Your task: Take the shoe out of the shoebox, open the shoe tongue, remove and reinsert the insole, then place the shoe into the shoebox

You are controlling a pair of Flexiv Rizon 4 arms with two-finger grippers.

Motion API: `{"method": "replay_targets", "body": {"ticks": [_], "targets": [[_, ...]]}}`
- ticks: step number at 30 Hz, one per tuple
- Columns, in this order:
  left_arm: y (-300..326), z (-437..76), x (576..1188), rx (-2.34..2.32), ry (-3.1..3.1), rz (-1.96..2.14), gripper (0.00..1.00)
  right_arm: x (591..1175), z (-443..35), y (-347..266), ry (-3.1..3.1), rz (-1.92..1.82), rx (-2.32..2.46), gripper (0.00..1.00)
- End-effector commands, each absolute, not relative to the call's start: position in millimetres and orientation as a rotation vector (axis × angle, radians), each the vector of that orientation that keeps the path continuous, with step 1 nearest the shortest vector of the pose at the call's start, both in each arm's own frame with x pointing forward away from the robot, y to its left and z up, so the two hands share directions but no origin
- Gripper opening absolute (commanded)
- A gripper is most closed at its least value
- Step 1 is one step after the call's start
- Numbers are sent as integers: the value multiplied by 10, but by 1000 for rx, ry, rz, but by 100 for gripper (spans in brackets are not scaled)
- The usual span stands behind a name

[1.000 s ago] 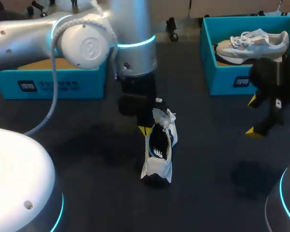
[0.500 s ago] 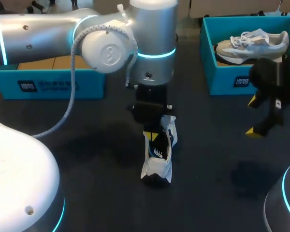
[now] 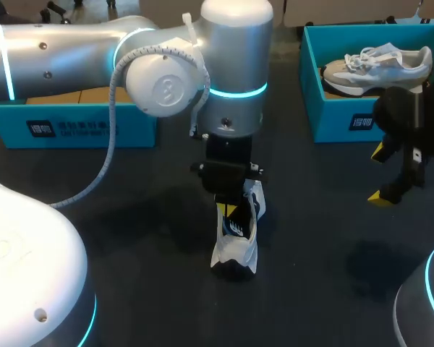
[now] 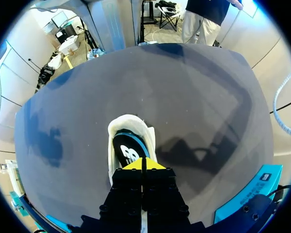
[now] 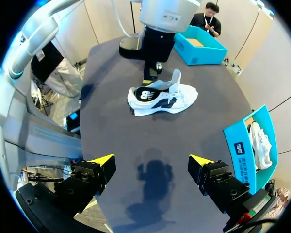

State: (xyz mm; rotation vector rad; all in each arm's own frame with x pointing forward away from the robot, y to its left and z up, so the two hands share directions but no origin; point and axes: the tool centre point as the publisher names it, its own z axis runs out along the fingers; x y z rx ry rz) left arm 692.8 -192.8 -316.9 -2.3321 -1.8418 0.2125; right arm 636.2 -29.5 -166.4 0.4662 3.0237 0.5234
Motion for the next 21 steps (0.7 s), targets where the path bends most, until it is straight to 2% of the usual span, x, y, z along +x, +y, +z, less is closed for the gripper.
{"method": "replay_targets", "body": {"ticks": [1,21], "targets": [[-1978,-3270,6924,-2331,-1853,201,0,6384,-1678,-280,3027,518,468,100],[-2092,-3528,7124,-2384,-1861,117,0,6384,-1678,-280,3027,518,468,100]]}}
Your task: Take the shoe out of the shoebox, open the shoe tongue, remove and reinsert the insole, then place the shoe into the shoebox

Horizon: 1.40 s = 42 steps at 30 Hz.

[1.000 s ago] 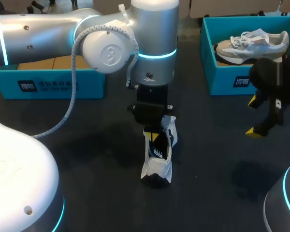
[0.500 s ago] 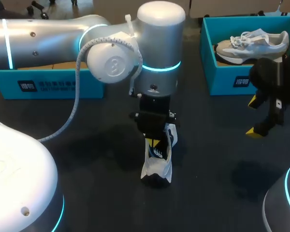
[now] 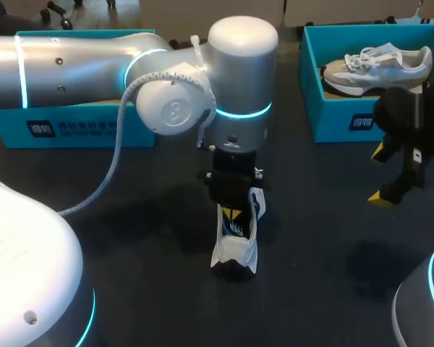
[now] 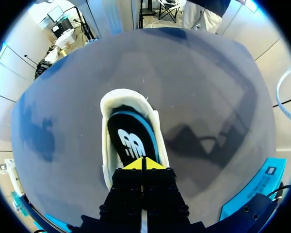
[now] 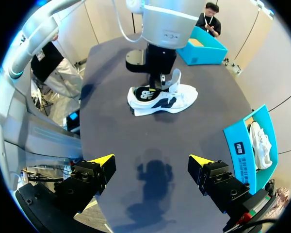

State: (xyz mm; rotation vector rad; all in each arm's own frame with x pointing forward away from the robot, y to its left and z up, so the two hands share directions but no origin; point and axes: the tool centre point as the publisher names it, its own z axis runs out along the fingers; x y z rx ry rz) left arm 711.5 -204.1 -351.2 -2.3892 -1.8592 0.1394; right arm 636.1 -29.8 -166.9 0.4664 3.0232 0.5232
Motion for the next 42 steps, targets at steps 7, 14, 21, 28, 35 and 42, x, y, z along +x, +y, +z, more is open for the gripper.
{"method": "replay_targets", "body": {"ticks": [7,14,21,28,35,42], "targets": [[-2076,-3666,7227,-2399,-1879,-11,0,6384,-1678,-280,3027,518,468,100],[-2025,-3776,7217,-2399,-1873,-63,0,6384,-1678,-280,3027,518,468,100],[-1965,-3900,7146,-2374,-1869,-86,0,6384,-1678,-280,3027,518,468,100],[-1967,-4031,7122,-2351,-1898,-109,0,6384,-1678,-280,3027,518,468,100],[-1982,-4071,7087,-2325,-1928,-89,0,6384,-1678,-280,3027,518,468,100],[-1937,-3808,7101,-2337,-1945,-145,0,6384,-1678,-280,3027,518,468,100]]}}
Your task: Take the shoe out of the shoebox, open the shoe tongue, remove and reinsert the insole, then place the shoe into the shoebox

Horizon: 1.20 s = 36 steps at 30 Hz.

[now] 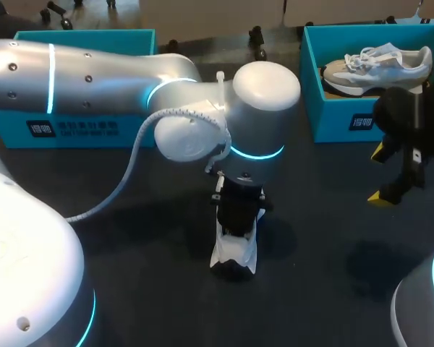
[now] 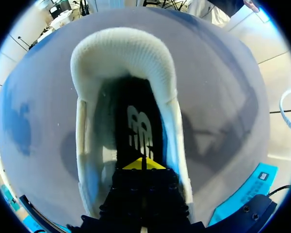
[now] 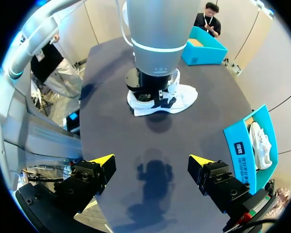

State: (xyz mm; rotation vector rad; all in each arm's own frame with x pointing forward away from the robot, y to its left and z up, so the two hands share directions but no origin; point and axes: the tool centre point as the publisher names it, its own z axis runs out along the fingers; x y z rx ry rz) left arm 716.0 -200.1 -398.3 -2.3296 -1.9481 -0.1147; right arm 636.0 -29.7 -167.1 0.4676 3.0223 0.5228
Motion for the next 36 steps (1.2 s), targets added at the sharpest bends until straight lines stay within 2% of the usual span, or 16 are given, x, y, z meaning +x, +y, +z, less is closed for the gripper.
{"method": "replay_targets", "body": {"ticks": [1,7,25,36], "targets": [[-1931,-3784,7091,-2338,-1944,-148,0,6384,-1678,-280,3027,518,468,100],[-1878,-3788,7020,-2346,-1910,-233,0,6384,-1678,-280,3027,518,468,100],[-1847,-4235,6886,-2294,-1892,-229,0,6384,-1678,-280,3027,518,468,100],[-1893,-4328,6861,-2257,-1959,-66,0,6384,-1678,-280,3027,518,468,100]]}}
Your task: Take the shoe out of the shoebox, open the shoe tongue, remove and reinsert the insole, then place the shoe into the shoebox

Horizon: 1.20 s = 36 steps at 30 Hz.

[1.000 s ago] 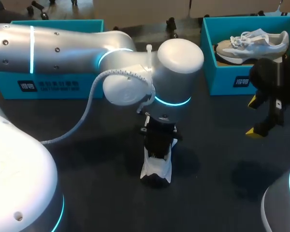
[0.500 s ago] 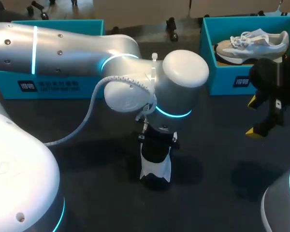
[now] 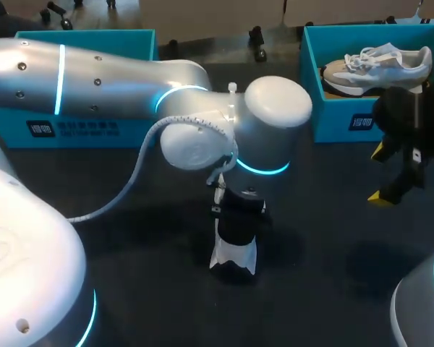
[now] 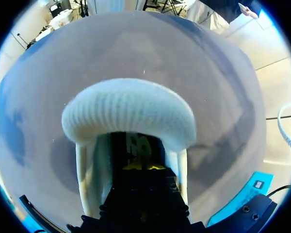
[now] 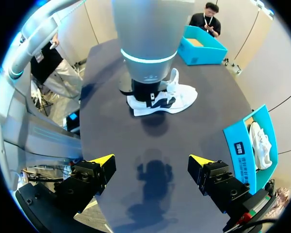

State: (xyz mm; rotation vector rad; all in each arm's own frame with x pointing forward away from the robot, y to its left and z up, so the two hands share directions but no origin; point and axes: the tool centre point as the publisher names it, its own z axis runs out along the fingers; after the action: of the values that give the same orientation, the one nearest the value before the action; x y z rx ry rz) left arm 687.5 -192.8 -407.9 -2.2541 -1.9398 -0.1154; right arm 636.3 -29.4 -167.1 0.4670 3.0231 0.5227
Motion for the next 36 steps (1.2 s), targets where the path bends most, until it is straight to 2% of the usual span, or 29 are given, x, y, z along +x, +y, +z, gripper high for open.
{"method": "replay_targets", "body": {"ticks": [1,12,28,36], "targets": [[-1908,-4337,6859,-2249,-1962,-48,0,6384,-1678,-280,3027,518,468,100],[-2076,-4291,6793,-2260,-1999,68,0,6384,-1678,-280,3027,518,468,100],[-2090,-3889,6913,-2297,-2061,90,0,6384,-1678,-280,3027,518,468,100],[-2136,-4043,6999,-2337,-2107,64,0,6384,-1678,-280,3027,518,468,100]]}}
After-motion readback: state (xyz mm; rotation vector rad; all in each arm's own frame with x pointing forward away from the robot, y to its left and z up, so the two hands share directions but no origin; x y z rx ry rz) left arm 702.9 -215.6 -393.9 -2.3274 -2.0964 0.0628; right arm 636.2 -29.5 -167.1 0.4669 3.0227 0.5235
